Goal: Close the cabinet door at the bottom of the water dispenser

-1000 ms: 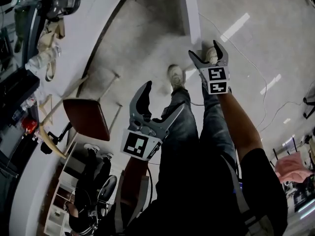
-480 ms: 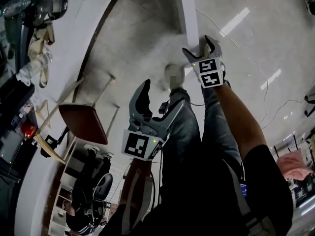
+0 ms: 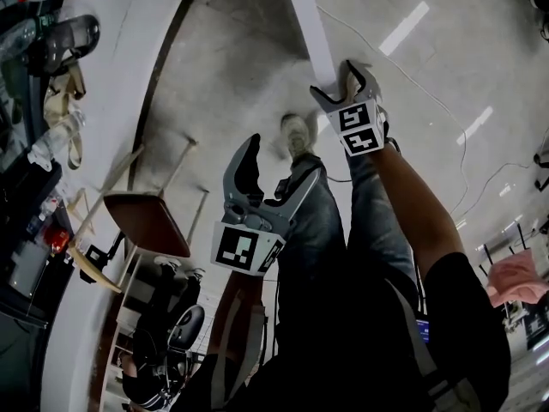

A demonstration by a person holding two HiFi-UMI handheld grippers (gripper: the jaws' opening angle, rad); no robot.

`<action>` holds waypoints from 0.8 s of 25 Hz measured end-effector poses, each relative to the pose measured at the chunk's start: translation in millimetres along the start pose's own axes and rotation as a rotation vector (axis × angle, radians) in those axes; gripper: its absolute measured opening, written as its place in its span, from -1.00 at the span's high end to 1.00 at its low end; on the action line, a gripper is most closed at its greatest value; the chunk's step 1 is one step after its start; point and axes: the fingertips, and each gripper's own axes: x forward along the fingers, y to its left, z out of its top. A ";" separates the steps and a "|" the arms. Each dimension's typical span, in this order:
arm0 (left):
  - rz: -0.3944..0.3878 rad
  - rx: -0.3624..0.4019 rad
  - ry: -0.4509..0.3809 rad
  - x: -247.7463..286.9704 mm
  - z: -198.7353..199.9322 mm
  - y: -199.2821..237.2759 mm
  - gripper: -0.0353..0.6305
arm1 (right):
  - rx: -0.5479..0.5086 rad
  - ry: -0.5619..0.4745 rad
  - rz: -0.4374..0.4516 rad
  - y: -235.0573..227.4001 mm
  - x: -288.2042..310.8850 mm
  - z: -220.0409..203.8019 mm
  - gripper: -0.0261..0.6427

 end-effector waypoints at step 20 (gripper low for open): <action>-0.063 0.161 0.088 90.3 8.6 -22.8 -0.42 | 0.067 0.015 -0.077 -87.9 -34.2 -23.8 -0.31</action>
